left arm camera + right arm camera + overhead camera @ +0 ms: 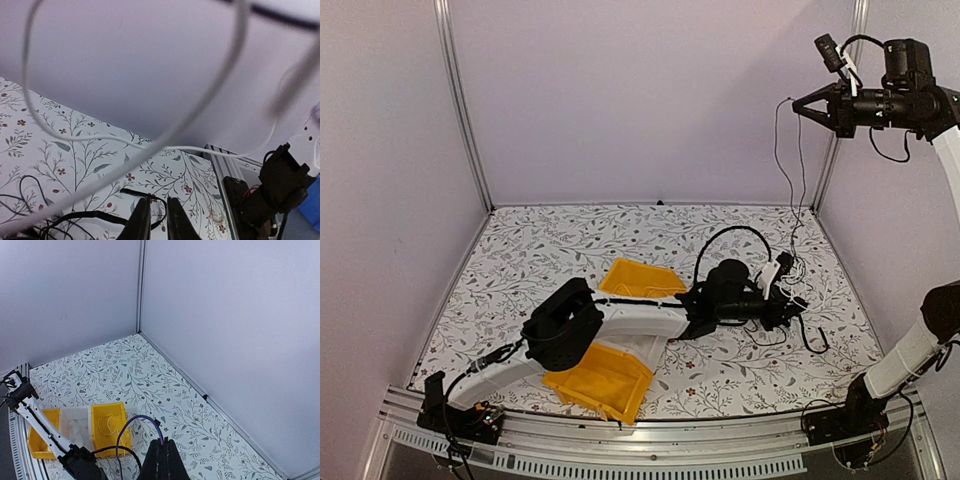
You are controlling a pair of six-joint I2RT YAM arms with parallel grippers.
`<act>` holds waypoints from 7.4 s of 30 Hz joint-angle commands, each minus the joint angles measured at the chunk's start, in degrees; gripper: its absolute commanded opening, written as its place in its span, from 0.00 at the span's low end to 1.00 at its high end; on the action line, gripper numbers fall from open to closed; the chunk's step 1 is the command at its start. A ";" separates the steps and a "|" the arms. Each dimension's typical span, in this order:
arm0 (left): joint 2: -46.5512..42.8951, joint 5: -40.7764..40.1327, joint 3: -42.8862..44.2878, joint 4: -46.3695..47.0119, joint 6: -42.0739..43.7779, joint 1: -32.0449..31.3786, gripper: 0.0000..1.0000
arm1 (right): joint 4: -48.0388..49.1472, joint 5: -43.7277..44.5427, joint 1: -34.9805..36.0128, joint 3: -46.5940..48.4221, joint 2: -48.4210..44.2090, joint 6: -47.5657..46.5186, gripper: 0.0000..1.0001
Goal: Untangle the cables
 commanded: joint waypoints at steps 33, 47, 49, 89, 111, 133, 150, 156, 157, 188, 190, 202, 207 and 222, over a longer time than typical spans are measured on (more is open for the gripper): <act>-43.91 -24.33 -29.79 -6.36 15.40 -0.08 0.54 | 17.29 5.30 0.38 -26.31 -16.70 -0.66 0.00; -32.06 -27.60 -12.23 -8.83 15.27 0.69 0.69 | 14.83 2.40 0.32 -28.58 -17.12 0.21 0.00; -30.73 -27.06 -10.66 -9.03 14.95 1.08 0.68 | 14.68 2.10 0.32 -28.99 -17.44 0.34 0.00; -43.04 -29.86 -23.11 -9.86 17.83 0.54 1.00 | 13.31 1.00 0.32 -33.85 -17.62 -0.12 0.00; -31.51 -6.22 -9.56 -6.03 5.27 5.88 0.00 | 11.72 -0.74 0.33 -36.38 -17.28 -2.66 0.02; -36.39 -10.81 -12.96 -9.71 3.36 6.15 0.00 | 55.54 1.40 0.86 -79.03 -8.83 4.60 0.71; -42.20 -14.64 4.66 -22.78 15.99 5.45 0.00 | 53.41 7.20 -0.99 -64.63 20.88 19.06 0.07; -49.50 -20.08 6.02 -22.95 24.17 5.02 0.00 | 47.80 14.31 -4.08 -62.68 23.75 17.84 0.19; -50.88 -20.80 5.32 -22.95 25.03 4.98 0.00 | 47.16 15.74 -4.29 -62.37 23.93 17.54 0.21; -78.90 -36.61 -30.93 -24.03 24.94 5.74 0.00 | 23.90 9.56 -6.12 -50.25 12.39 3.77 0.54; -80.14 -36.94 -33.91 -23.80 24.60 5.84 0.00 | 22.12 8.48 -6.20 -47.44 11.02 1.74 0.57; -80.34 -35.31 -36.73 -23.88 25.58 7.00 0.00 | 20.08 11.25 -3.00 -39.21 10.45 -0.37 0.62; -80.68 -34.61 -36.53 -24.67 25.04 7.02 0.00 | 20.58 13.49 -3.04 -38.37 10.75 -1.30 0.63; -87.15 -35.56 -43.58 -24.05 20.31 6.98 0.00 | 18.51 13.91 -1.67 -35.98 14.24 -2.74 0.63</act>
